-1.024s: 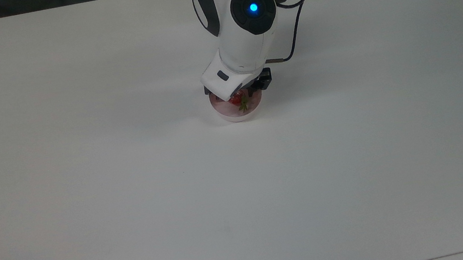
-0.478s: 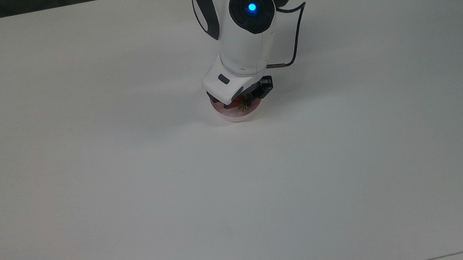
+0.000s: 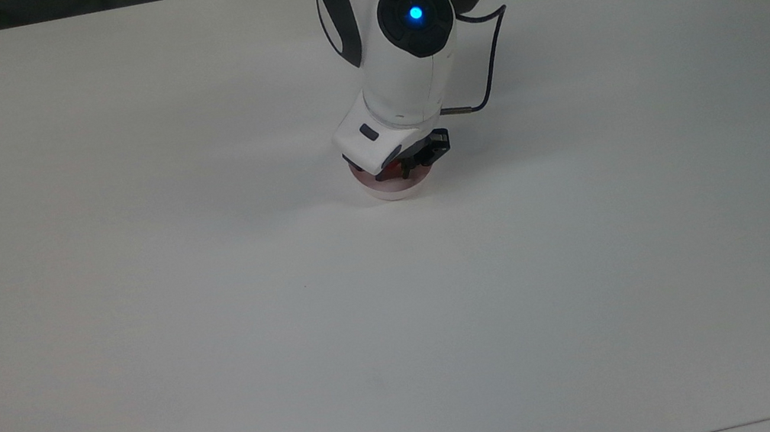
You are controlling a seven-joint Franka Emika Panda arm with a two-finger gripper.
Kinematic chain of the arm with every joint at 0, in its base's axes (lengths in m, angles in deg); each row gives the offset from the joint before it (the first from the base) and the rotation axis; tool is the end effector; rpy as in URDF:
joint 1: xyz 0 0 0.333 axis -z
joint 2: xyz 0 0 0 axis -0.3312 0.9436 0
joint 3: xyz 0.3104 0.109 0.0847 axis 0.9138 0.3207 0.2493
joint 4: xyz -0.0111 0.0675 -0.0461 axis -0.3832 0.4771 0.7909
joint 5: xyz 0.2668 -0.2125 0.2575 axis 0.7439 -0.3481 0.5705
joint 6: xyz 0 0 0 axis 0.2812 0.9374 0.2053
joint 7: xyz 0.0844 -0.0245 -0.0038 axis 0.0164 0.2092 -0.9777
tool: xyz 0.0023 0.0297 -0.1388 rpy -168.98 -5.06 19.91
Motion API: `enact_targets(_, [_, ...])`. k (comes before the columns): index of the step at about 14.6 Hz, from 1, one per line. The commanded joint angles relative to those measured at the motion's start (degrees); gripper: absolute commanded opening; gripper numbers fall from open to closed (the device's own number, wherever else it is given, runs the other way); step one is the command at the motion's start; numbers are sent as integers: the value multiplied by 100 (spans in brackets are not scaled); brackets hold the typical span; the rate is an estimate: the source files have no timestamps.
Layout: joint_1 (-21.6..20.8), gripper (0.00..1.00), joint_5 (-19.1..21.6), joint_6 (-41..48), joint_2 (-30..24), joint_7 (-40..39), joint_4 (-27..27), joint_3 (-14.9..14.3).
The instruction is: Pick up strawberry from bowl
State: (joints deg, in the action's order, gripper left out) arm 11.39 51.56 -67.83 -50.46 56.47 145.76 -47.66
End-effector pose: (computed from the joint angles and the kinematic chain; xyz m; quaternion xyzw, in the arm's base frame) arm 0.6590 0.1602 0.2762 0.9979 -0.0051 -0.0415 0.0491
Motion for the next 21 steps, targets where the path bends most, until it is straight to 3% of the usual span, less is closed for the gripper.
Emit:
enact_targets(1, [21, 36, -64, -26, -137, 102, 120, 38])
enact_targets(6, [21, 36, -64, 220, -172, 58, 120, 38])
enact_targets(7, [21, 45, -64, 281, -181, 40, 120, 55])
enact_targets(8, [21, 62, -64, 343, -181, 40, 120, 81])
enact_targets(9, [21, 71, -91, 404, -181, 40, 129, 125])
enact_targets(12, [21, 87, -100, 554, -190, 49, 155, 187])
enact_targets(13, [21, 87, -100, 563, -190, 49, 164, 204])
enact_targets(14, [21, 86, -108, 563, -190, 49, 173, 213])
enact_targets(18, [21, 61, -196, 528, -181, 40, 269, 275])
enact_targets(20, [21, 47, -196, 502, -172, 40, 269, 275])
enact_targets(21, [21, 35, -205, 501, -181, 40, 269, 275])
